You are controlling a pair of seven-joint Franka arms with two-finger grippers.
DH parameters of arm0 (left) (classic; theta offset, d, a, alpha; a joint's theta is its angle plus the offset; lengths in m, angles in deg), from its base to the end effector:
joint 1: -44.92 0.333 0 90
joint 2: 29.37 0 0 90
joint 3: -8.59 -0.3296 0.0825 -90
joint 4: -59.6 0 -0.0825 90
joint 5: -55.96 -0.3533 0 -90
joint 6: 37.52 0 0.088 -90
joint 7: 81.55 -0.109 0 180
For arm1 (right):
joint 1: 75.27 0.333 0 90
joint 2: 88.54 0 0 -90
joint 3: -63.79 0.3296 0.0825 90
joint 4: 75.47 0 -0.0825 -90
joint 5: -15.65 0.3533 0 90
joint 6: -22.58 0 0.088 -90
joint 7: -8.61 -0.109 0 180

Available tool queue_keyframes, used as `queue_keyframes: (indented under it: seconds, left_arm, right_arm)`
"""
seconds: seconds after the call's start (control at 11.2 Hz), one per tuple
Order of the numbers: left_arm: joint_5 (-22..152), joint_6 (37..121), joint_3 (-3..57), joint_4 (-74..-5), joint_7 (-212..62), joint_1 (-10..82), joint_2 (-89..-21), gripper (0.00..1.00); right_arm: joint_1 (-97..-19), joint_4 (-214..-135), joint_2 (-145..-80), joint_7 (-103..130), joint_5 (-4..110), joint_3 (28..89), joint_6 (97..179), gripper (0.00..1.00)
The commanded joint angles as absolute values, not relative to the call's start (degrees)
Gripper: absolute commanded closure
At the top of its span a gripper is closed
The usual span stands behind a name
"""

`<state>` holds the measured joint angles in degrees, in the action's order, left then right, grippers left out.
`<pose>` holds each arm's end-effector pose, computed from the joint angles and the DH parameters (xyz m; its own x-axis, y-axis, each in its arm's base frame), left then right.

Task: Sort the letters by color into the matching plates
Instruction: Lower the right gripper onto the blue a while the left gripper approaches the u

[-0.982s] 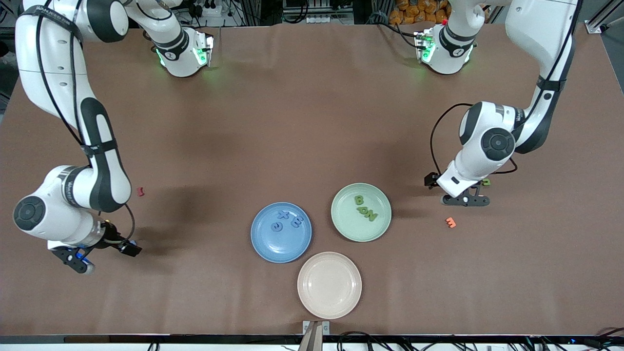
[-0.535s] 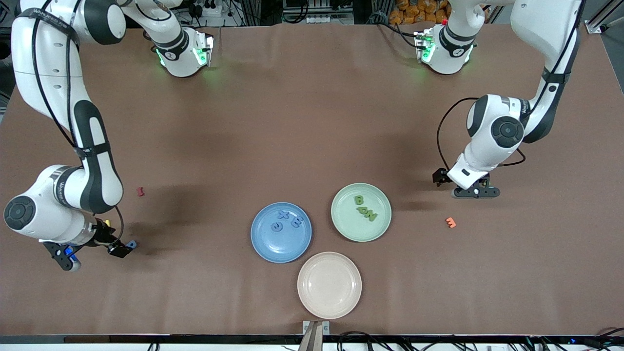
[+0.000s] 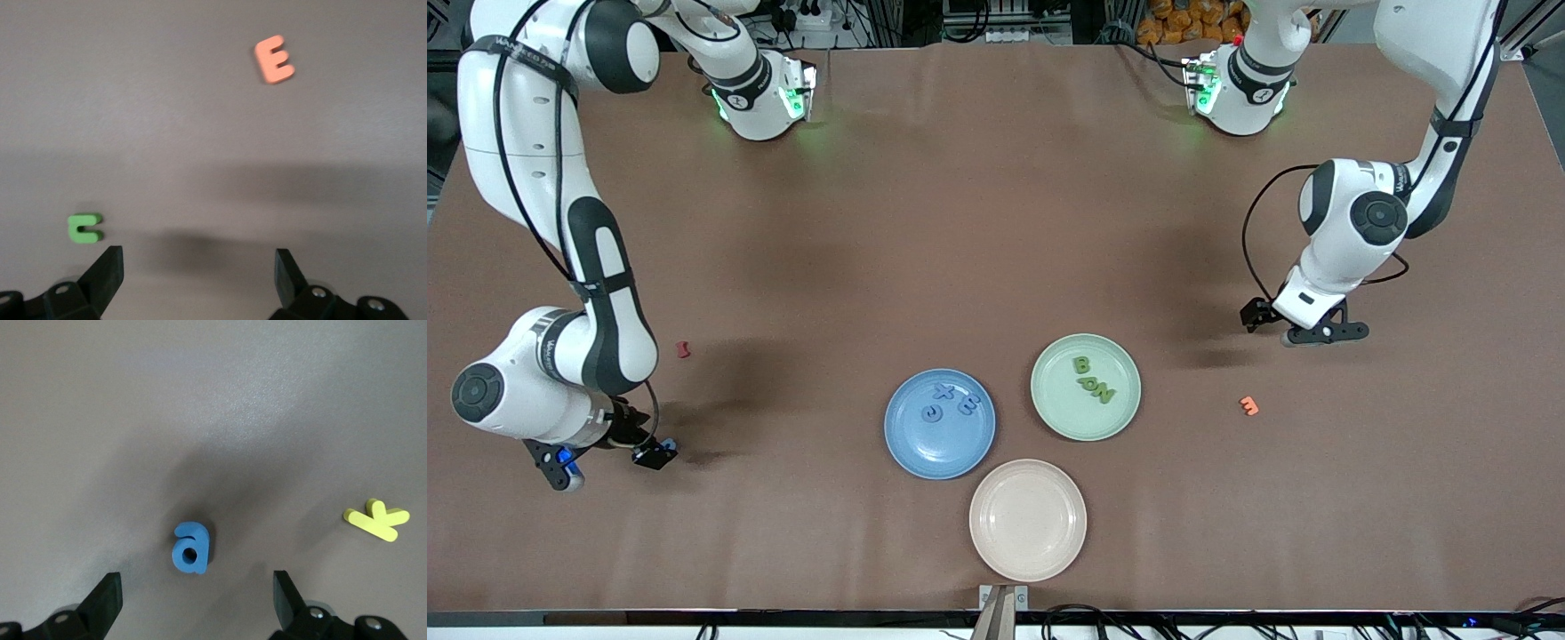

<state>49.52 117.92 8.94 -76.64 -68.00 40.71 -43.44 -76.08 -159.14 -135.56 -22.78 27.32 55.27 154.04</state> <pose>0.5021 -0.0440 0.2658 0.9938 0.0551 0.0970 0.0585 -0.9978 -0.0323 0.7039 -0.0889 0.2262 0.6997 -0.7144 -0.0049 -0.7136 -0.6986 -0.0521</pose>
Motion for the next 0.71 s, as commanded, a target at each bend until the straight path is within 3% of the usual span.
queue_keyframes:
  seconds: [0.0,0.27,0.45,0.54,0.62]
  left_arm:
    - [50.08,120.50,7.10,-80.31,-67.75,40.70,-40.53,0.00]
    - [50.16,122.88,4.91,-81.46,-67.84,40.79,-41.23,0.00]
    - [52.17,124.02,3.41,-81.38,-67.84,41.22,-42.63,0.00]
    - [55.58,125.16,3.23,-81.38,-67.84,41.31,-43.51,0.00]
    - [57.35,126.48,3.14,-81.46,-67.92,41.40,-44.04,0.00]
  right_arm:
    - [-77.11,-158.96,-137.40,-23.20,27.78,55.70,157.48,0.00]
    - [-77.20,-158.96,-138.72,-23.12,27.69,55.70,159.60,0.02]
    - [-77.03,-158.96,-138.82,-23.12,27.60,55.70,159.95,0.59]
    - [-77.02,-158.96,-138.81,-23.12,27.51,55.70,159.95,0.79]
    - [-77.02,-158.96,-138.81,-23.12,27.60,55.70,159.95,0.88]
